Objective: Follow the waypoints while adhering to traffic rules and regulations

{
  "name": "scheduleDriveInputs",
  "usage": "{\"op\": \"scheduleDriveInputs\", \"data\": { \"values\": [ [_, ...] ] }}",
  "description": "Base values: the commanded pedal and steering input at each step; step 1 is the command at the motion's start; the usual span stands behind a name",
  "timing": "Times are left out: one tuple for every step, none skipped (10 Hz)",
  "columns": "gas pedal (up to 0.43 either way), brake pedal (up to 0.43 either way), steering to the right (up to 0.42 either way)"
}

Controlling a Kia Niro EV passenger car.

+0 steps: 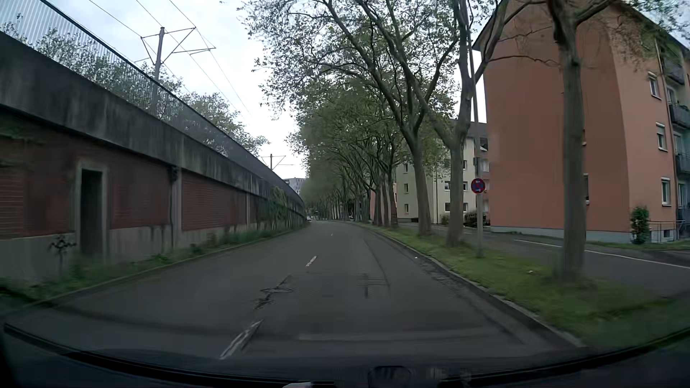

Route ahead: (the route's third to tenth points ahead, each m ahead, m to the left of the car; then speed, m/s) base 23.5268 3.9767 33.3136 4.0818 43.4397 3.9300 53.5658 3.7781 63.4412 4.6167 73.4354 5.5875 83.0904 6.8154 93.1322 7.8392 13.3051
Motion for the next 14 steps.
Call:
{"op": "scheduleDriveInputs", "data": {
  "values": [
    [0.067, 0.0, -0.005],
    [0.067, 0.0, -0.005],
    [0.067, 0.0, -0.004],
    [0.067, 0.0, -0.004],
    [0.067, 0.0, -0.004],
    [0.067, 0.0, -0.004],
    [0.067, 0.0, -0.004],
    [0.067, 0.0, -0.002],
    [0.067, 0.0, -0.002],
    [0.067, 0.0, 0.001],
    [0.067, 0.0, 0.001],
    [0.067, 0.0, -0.006],
    [0.067, 0.0, -0.01],
    [0.067, 0.0, -0.011]
  ]
}}
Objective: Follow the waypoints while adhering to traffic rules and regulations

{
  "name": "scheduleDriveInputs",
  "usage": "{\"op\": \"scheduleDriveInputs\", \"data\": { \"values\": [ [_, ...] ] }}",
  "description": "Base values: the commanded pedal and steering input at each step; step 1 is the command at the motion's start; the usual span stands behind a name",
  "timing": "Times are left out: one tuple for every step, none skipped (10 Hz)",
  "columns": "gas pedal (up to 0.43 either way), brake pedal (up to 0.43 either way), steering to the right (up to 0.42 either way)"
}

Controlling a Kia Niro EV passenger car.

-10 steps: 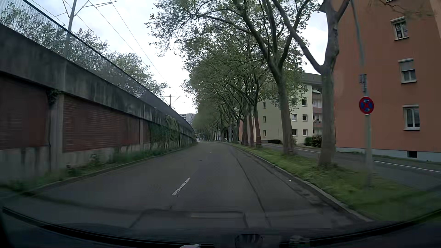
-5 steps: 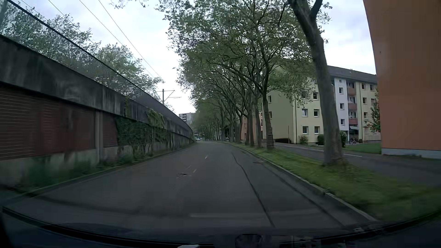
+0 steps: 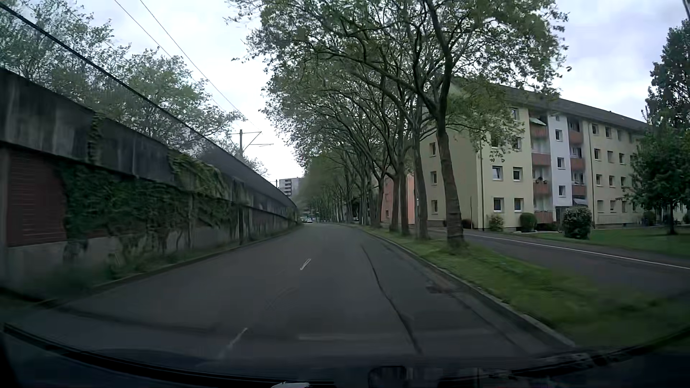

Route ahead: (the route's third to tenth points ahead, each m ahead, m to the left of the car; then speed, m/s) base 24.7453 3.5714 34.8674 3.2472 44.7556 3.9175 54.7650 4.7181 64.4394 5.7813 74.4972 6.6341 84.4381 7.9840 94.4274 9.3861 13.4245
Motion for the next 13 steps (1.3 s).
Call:
{"op": "scheduleDriveInputs", "data": {
  "values": [
    [0.067, 0.0, -0.01],
    [0.067, 0.0, -0.007],
    [0.067, 0.0, -0.005],
    [0.067, 0.0, -0.005],
    [0.067, 0.0, -0.005],
    [0.067, 0.0, -0.005],
    [0.067, 0.0, -0.005],
    [0.067, 0.0, -0.005],
    [0.067, 0.0, -0.005],
    [0.067, 0.0, -0.005],
    [0.059, 0.0, -0.006],
    [0.047, 0.0, -0.006],
    [0.047, 0.0, -0.006]
  ]
}}
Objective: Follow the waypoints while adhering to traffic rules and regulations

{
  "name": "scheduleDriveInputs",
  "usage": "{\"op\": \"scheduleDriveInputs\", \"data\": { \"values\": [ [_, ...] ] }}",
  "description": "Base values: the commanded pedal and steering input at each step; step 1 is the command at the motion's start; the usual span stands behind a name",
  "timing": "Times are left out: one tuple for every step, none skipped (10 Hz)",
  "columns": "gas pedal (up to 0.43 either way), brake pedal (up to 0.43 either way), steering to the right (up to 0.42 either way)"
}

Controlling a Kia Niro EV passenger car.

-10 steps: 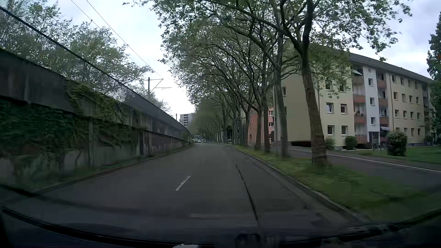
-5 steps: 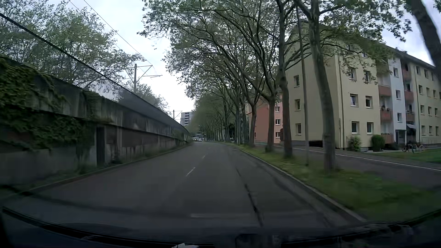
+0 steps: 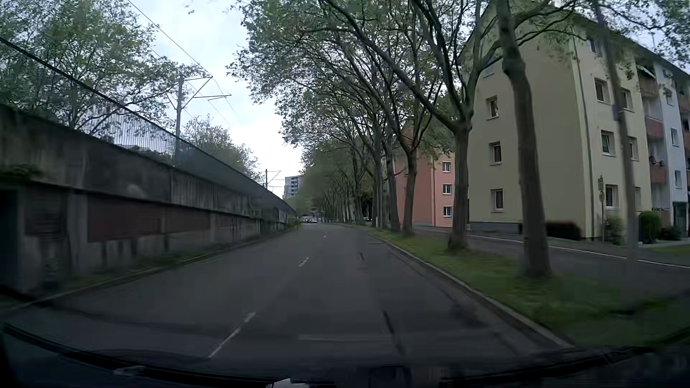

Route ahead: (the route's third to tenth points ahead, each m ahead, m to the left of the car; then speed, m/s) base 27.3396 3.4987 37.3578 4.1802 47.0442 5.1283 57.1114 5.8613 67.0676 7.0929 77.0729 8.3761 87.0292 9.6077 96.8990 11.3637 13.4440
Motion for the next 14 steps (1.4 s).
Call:
{"op": "scheduleDriveInputs", "data": {
  "values": [
    [0.047, 0.0, -0.006],
    [0.047, 0.0, -0.006],
    [0.047, 0.0, -0.006],
    [0.047, 0.0, -0.006],
    [0.047, 0.0, -0.006],
    [0.047, 0.0, -0.006],
    [0.047, 0.0, -0.006],
    [0.047, 0.0, -0.008],
    [0.047, 0.0, -0.009],
    [0.047, 0.0, -0.009],
    [0.047, 0.0, -0.009],
    [0.047, 0.0, -0.009],
    [0.047, 0.0, -0.008],
    [0.02, 0.0, -0.008]
  ]
}}
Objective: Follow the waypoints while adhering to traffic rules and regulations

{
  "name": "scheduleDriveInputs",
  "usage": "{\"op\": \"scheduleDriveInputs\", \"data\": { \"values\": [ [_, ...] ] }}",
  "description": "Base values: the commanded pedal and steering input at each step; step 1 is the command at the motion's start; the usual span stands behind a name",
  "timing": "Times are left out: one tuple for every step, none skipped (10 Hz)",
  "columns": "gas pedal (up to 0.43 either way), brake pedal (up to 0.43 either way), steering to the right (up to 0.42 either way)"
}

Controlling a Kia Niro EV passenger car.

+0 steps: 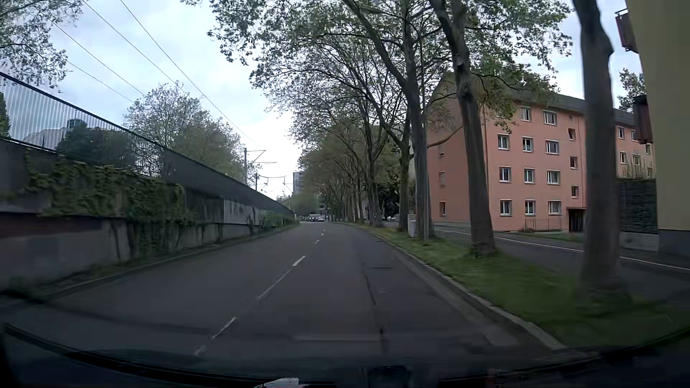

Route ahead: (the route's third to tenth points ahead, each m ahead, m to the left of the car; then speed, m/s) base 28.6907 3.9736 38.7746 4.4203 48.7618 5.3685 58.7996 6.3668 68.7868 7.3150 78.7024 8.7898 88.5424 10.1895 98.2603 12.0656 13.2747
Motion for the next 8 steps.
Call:
{"op": "scheduleDriveInputs", "data": {
  "values": [
    [0.0, 0.0, -0.008],
    [0.0, 0.0, -0.008],
    [0.0, 0.0, -0.008],
    [0.0, 0.0, -0.008],
    [0.0, 0.0, -0.009],
    [0.0, 0.0, -0.009],
    [0.0, 0.0, -0.009],
    [0.0, 0.0, -0.009]
  ]
}}
